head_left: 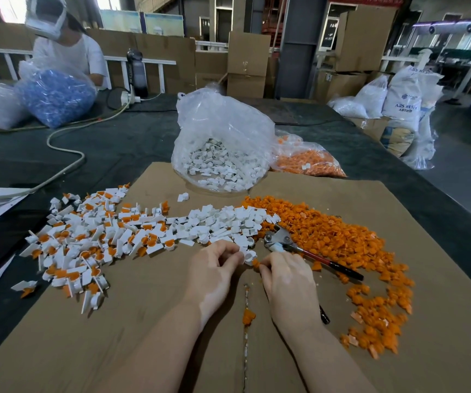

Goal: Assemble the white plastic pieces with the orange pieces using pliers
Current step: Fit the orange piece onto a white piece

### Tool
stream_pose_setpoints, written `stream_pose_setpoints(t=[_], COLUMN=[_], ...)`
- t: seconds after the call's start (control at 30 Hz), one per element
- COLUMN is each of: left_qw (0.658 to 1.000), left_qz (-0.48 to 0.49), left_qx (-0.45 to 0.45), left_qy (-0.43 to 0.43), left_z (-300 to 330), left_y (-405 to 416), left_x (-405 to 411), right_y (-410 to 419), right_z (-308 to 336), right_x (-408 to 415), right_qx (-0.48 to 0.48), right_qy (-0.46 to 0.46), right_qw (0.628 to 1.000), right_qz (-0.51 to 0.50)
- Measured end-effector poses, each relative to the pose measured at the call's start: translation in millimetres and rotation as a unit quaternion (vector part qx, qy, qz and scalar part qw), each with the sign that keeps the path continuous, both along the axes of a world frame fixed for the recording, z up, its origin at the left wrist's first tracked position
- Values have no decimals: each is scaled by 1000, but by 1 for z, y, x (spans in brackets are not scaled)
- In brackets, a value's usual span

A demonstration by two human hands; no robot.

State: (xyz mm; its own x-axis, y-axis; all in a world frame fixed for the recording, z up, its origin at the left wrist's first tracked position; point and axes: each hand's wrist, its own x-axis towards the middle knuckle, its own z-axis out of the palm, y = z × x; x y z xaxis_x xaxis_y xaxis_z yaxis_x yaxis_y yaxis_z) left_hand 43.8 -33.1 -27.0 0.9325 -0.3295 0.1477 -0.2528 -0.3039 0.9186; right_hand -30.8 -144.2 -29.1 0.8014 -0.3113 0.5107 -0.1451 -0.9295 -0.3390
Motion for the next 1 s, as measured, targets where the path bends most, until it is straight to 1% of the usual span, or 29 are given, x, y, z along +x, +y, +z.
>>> stream_pose_setpoints(t=[0.23, 0.4, 0.67, 0.83, 1.0], left_qw=[1000, 1000, 997, 987, 984], left_qz=[-1, -16, -49, -63, -74], left_qx=[2, 8, 38, 97, 123], left_qy=[-12, -19, -54, -108, -102], left_z=[-3, -2, -1, 1, 1], left_y=[-1, -1, 0, 0, -1], left_x=[0, -2, -7, -9, -11], right_y=[0, 0, -1, -4, 2], right_z=[3, 2, 1, 2, 6], right_x=[-3, -1, -1, -2, -4], right_qx=[36, 55, 93, 105, 89], right_qy=[-38, -27, -6, 24, -19], right_qw=[998, 998, 995, 994, 996], right_qz=[20, 22, 21, 23, 22])
